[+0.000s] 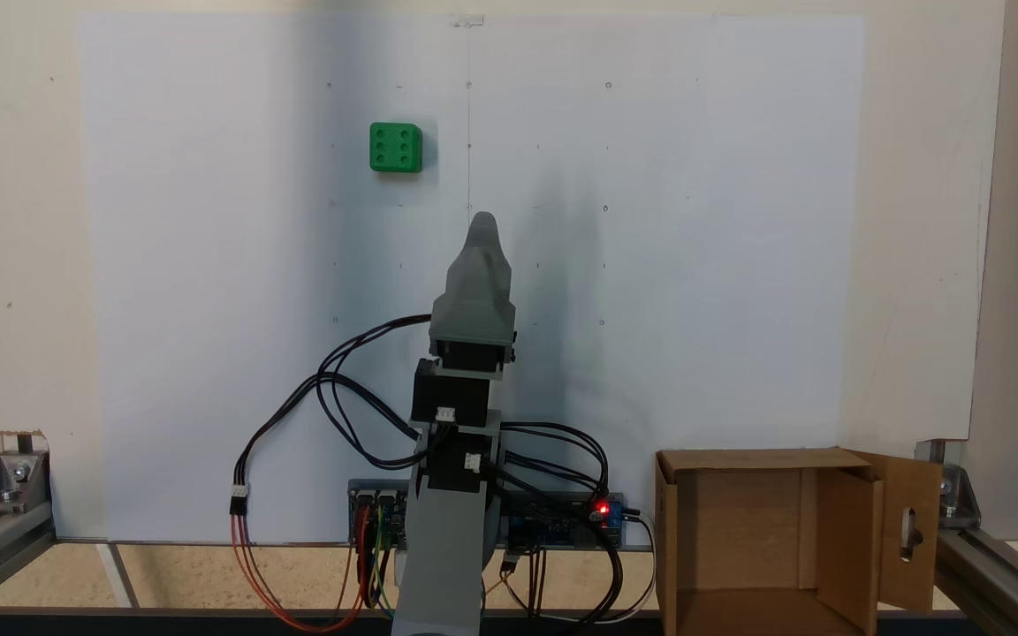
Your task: Grasp a green dice and put it in the bin.
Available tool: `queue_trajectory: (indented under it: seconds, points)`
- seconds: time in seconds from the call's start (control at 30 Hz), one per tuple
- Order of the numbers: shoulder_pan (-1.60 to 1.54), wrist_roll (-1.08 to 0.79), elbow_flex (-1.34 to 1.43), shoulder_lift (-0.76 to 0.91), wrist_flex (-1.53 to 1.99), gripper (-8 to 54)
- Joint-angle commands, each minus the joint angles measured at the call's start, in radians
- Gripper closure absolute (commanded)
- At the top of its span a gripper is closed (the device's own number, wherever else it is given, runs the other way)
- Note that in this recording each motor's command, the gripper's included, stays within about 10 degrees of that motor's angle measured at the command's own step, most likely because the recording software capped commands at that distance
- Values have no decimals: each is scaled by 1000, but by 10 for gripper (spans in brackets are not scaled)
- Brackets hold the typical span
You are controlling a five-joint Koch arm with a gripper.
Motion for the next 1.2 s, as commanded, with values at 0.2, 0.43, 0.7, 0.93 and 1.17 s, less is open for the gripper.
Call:
queue_trajectory:
  seconds: [0.2, 0.43, 0.7, 0.93, 1.17]
  points:
    - [0, -46, 51, 107, -15, 10]
    - [-2, -44, 51, 107, -20, 9]
    - [-9, -46, 51, 106, -15, 9]
    - [-11, -60, 51, 106, 0, 12]
    - [-21, -81, 51, 106, 0, 13]
